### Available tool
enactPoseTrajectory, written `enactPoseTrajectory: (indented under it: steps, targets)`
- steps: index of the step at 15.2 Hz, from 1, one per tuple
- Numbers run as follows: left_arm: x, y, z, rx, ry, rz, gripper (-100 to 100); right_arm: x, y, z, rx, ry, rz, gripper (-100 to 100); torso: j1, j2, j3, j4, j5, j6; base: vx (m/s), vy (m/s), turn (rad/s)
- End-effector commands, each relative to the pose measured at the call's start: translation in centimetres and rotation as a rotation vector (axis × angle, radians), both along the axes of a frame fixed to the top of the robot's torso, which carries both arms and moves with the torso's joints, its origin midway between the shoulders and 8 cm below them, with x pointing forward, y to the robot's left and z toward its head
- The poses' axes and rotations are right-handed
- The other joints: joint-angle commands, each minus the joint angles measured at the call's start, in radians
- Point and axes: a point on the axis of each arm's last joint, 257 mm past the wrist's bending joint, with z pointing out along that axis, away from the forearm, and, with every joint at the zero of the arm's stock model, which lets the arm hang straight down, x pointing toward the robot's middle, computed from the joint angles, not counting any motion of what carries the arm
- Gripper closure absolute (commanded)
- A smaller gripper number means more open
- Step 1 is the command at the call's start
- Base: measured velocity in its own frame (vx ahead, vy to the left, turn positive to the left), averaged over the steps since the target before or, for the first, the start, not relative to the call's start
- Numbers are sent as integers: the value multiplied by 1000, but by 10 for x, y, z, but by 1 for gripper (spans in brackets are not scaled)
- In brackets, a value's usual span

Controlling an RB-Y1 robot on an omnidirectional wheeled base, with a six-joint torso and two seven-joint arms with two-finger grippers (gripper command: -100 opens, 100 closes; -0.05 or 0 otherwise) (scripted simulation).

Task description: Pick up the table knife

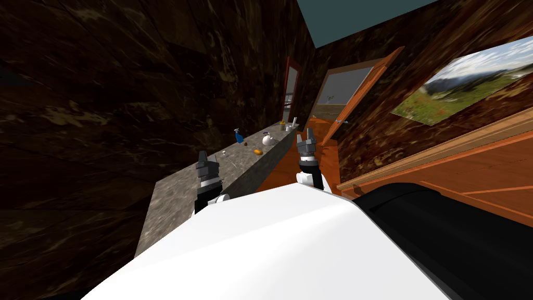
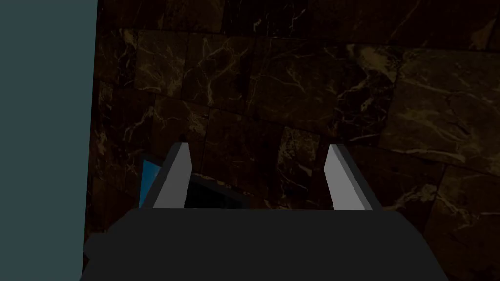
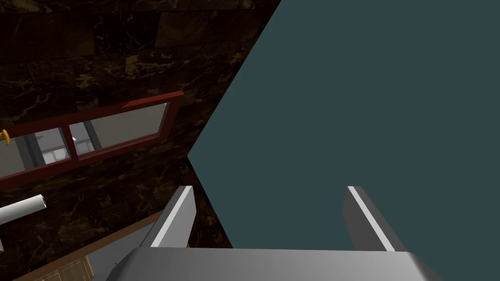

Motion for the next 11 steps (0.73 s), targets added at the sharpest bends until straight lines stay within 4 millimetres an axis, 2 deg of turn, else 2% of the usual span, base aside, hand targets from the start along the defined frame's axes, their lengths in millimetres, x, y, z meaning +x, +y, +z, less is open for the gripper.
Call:
enactPoseTrajectory:
  steps: [1,8,10,11]
  targets:
    - [2,-2,-5,35,20,-16,-100,0,0,0,0,0,0,0,0,0,0,0,0,0,5,-6,-15]
    - [9,-1,-30,142,121,-50,-100,0,0,0,0,0,0,0,-1,-2,-1,0,0,0,18,-21,-33]
    - [14,5,-49,192,192,-55,-100,0,0,0,0,0,0,0,-2,-2,-1,0,0,0,27,-37,-55]
    - [14,5,-50,197,193,-57,-100,0,0,0,0,0,0,0,-2,-2,-1,0,0,0,28,-38,-54]
